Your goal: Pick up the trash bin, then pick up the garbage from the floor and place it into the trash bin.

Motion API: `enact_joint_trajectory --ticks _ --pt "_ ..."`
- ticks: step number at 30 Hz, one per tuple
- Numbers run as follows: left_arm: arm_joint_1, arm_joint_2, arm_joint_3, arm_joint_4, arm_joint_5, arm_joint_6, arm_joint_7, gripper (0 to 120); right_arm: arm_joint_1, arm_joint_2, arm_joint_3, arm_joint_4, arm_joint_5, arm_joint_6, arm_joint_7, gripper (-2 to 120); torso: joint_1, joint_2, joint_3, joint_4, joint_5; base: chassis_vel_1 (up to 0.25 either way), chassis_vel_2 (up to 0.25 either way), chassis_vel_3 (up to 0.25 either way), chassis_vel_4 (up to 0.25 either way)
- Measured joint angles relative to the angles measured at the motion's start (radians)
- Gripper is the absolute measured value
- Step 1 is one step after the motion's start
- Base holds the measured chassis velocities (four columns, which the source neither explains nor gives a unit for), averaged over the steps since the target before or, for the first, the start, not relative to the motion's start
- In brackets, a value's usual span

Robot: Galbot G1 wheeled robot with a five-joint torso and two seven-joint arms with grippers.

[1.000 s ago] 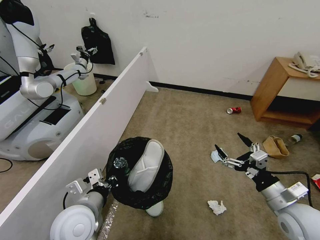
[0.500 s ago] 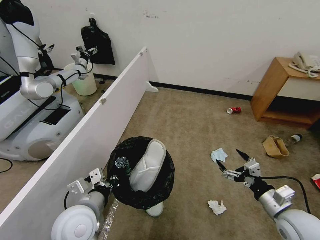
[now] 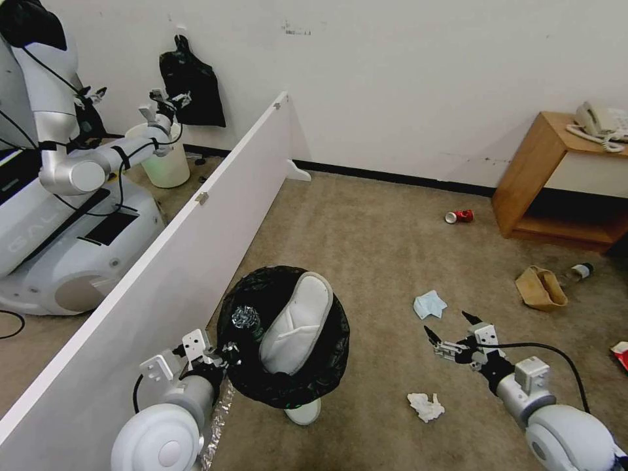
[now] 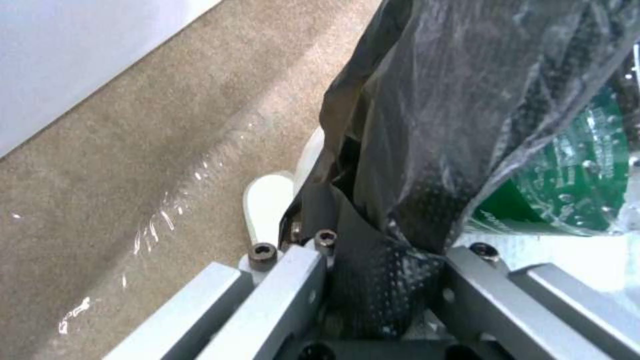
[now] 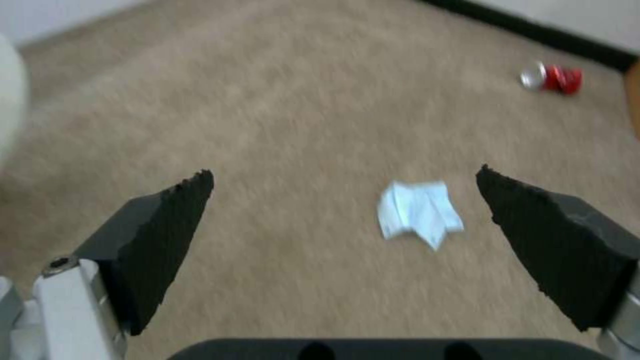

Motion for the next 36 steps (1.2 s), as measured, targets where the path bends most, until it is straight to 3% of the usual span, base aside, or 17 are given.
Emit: enact_joint_trajectory --ticks 7,36 --pt "-0.006 -0.001 -0.001 0.004 -0.002 0.0 0.003 0 0.06 -0.003 -0.045 -0.066 0.03 -0.085 0.055 100 0.0 0.0 0.0 -0.0002 -0.0001 0.0 0.0 0.0 0.0" --pt "-0.008 0.015 -0.007 0.028 -0.004 0.003 0.007 0 0.208 0.067 -0.283 -0.26 0.146 -0.247 0.189 100 0.0 0.0 0.0 0.0 -0.0001 0.0 0.0 0.0 0.0"
